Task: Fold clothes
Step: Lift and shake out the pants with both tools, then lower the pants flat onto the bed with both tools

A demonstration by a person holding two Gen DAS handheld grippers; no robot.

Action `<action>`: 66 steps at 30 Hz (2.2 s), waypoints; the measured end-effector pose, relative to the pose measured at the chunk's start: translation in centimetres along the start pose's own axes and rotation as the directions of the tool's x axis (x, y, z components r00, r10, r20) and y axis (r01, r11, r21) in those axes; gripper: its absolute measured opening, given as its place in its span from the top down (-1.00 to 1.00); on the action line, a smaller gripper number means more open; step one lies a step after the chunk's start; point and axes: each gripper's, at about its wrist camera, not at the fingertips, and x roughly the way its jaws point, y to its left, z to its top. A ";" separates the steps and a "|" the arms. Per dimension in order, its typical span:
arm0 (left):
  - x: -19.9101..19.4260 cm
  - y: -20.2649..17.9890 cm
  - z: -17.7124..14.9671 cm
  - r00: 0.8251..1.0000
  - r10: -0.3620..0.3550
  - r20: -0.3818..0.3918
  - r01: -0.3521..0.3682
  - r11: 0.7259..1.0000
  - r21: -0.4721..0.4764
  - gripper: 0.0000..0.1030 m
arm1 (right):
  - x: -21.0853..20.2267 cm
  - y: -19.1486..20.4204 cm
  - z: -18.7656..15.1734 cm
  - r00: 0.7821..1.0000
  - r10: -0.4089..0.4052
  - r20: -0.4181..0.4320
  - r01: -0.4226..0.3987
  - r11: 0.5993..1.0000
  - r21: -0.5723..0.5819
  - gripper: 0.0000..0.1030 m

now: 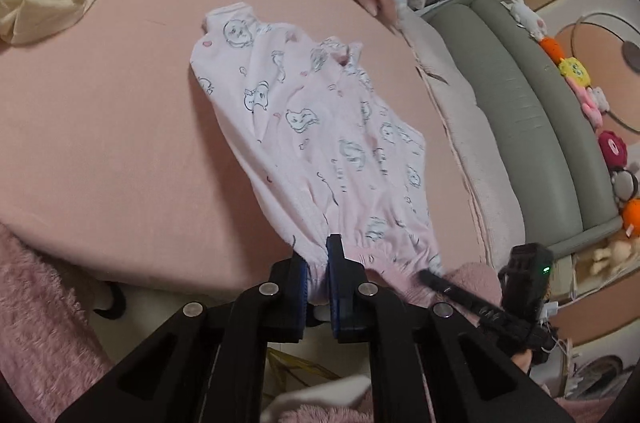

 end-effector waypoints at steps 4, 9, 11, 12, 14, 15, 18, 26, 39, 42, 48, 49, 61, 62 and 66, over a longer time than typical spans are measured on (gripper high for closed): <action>-3.8 -2.9 0.5 0.996 -0.074 0.042 0.071 0.994 0.082 0.87 | -5.4 1.2 1.6 0.989 0.113 0.099 -0.113 0.994 0.002 0.94; -6.8 -7.3 3.2 0.990 -0.114 0.088 0.092 0.972 0.218 0.87 | -11.2 3.7 4.5 0.969 0.150 0.196 -0.137 0.987 -0.080 0.94; -5.2 -6.8 4.0 0.996 -0.071 0.059 0.057 0.978 0.202 0.87 | -11.0 3.9 5.2 0.977 0.085 0.197 -0.065 0.992 -0.105 0.94; -3.1 -5.6 4.4 0.998 -0.056 0.013 0.053 0.986 0.158 0.87 | -9.5 2.9 5.8 0.983 0.061 0.172 -0.048 0.996 -0.079 0.94; 1.2 -3.1 5.2 0.997 0.016 -0.070 -0.010 0.996 0.086 0.87 | -6.6 0.8 6.9 0.993 0.013 0.118 -0.010 1.000 -0.027 0.94; 3.2 -1.9 5.7 0.993 0.052 -0.107 -0.046 0.997 0.061 0.87 | -5.1 -0.2 7.4 0.996 -0.009 0.090 0.010 1.000 -0.001 0.94; 4.7 -1.8 10.4 0.993 0.047 -0.108 -0.043 0.998 0.036 0.87 | -1.1 -3.0 9.4 0.998 -0.065 0.014 0.064 0.996 0.064 0.94; -13.6 -18.3 23.6 0.908 -0.174 0.381 0.004 0.913 0.408 0.87 | -17.6 8.8 24.4 0.891 0.078 0.447 0.029 0.973 -0.227 0.94; 0.5 -6.6 13.8 0.990 0.113 0.085 -0.133 0.949 0.286 0.86 | -7.5 1.1 16.7 0.981 -0.035 0.190 0.052 0.995 -0.081 0.93; 7.1 -1.4 11.0 0.970 0.231 -0.071 -0.210 0.952 0.225 0.86 | 0.9 -4.4 12.5 0.992 -0.126 -0.006 0.126 0.992 0.005 0.93; 9.7 1.4 8.7 0.951 0.276 -0.142 -0.246 0.949 0.196 0.86 | 6.3 -6.5 9.2 0.982 -0.160 -0.102 0.165 0.986 0.039 0.93; 9.6 1.6 8.6 0.952 0.271 -0.145 -0.242 0.952 0.189 0.86 | 6.6 -6.4 9.1 0.980 -0.165 -0.107 0.170 0.985 0.035 0.93; 8.6 1.1 6.6 0.950 0.250 -0.188 -0.212 0.956 0.203 0.86 | 5.2 -5.1 8.3 0.943 -0.213 -0.256 0.208 0.977 -0.044 0.91; 8.8 0.9 6.6 0.950 0.247 -0.188 -0.207 0.956 0.208 0.86 | 4.7 -4.8 8.6 0.939 -0.210 -0.271 0.201 0.978 -0.063 0.90; 9.4 0.5 7.0 0.953 0.239 -0.184 -0.196 0.955 0.224 0.85 | 1.3 -2.2 11.4 0.899 -0.314 -0.306 0.227 0.931 -0.287 0.89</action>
